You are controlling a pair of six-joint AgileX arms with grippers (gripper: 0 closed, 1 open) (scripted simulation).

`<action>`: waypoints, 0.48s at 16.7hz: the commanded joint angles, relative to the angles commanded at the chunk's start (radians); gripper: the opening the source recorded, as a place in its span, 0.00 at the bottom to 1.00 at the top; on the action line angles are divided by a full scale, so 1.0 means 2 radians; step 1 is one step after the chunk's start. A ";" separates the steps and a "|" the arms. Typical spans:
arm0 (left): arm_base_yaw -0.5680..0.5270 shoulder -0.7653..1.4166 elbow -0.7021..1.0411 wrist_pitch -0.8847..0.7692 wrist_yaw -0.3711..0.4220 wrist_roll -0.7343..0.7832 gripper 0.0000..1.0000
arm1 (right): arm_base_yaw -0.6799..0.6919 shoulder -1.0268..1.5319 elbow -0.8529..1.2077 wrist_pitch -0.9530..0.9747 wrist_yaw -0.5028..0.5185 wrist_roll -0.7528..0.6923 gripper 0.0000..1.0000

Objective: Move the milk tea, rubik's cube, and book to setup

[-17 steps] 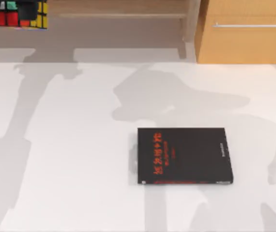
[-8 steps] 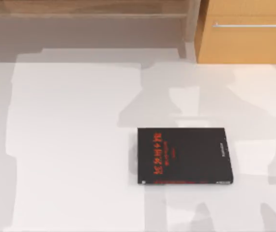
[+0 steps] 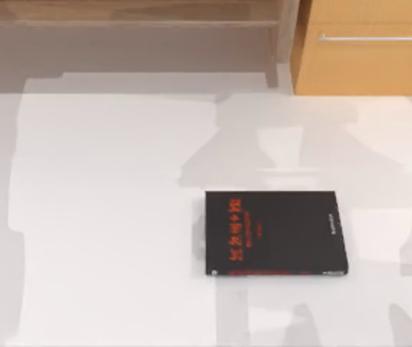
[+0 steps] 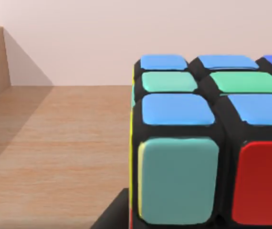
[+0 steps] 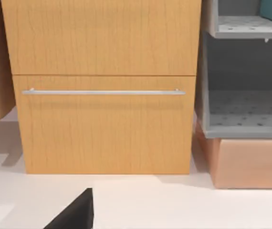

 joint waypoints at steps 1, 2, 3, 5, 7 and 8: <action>-0.002 0.007 0.011 0.010 0.002 -0.001 0.00 | 0.000 0.000 0.000 0.000 0.000 0.000 1.00; -0.004 0.019 0.026 0.022 0.004 -0.003 0.00 | 0.000 0.000 0.000 0.000 0.000 0.000 1.00; -0.007 0.036 0.046 0.033 0.006 -0.004 0.00 | 0.000 0.000 0.000 0.000 0.000 0.000 1.00; -0.012 0.078 0.092 0.042 0.007 -0.007 0.00 | 0.000 0.000 0.000 0.000 0.000 0.000 1.00; -0.018 0.121 0.138 0.030 0.001 -0.007 0.00 | 0.000 0.000 0.000 0.000 0.000 0.000 1.00; -0.020 0.140 0.161 0.017 -0.004 -0.006 0.00 | 0.000 0.000 0.000 0.000 0.000 0.000 1.00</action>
